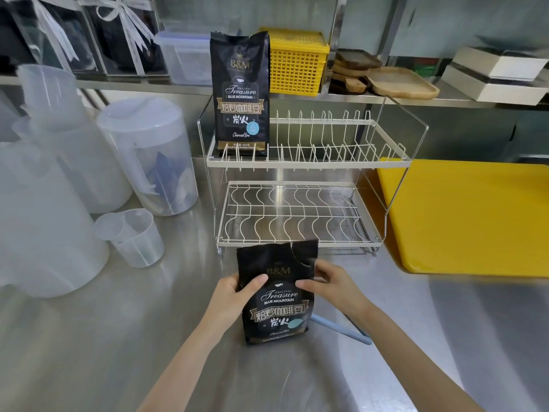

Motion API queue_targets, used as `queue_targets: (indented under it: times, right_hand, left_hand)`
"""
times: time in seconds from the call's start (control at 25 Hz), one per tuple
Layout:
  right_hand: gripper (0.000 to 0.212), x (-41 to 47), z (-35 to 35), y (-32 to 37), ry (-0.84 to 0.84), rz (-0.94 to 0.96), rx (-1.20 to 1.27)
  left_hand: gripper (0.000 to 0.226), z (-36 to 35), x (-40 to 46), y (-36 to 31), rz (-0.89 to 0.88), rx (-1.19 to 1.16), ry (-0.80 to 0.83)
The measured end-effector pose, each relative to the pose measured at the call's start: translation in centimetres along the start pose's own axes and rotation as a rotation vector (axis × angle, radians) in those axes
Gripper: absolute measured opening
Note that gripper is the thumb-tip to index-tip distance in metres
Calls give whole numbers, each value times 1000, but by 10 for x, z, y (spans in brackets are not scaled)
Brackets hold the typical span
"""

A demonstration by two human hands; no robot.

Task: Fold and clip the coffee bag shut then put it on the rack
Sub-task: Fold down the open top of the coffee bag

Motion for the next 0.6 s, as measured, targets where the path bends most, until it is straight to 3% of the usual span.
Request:
queue_targets:
  times: [0.08, 0.28, 0.4, 0.6]
  right_hand:
    - [16, -1, -3, -4, -74, -19, 11]
    - [13, -3, -1, -6, -193, -46, 23]
    - [15, -6, 1, -5, -193, -46, 96]
    - [16, -6, -5, -2, -204, -37, 129]
  left_hand:
    - [19, 0, 0, 2, 9, 14, 0]
    - [11, 5, 2, -2, -46, -35, 24]
    - [18, 10, 2, 0, -75, -42, 48]
    - [11, 16, 3, 9, -87, 22, 13]
Point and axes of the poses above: each hand's wrist, its own x-axis towards the middle knuckle, its own z-axis out of the back of the hand, y = z × x, the point moved 3 cm from there along x, towards the middle knuckle, and after that the axes turned 5 degrees about y, right-handed, at the moved point
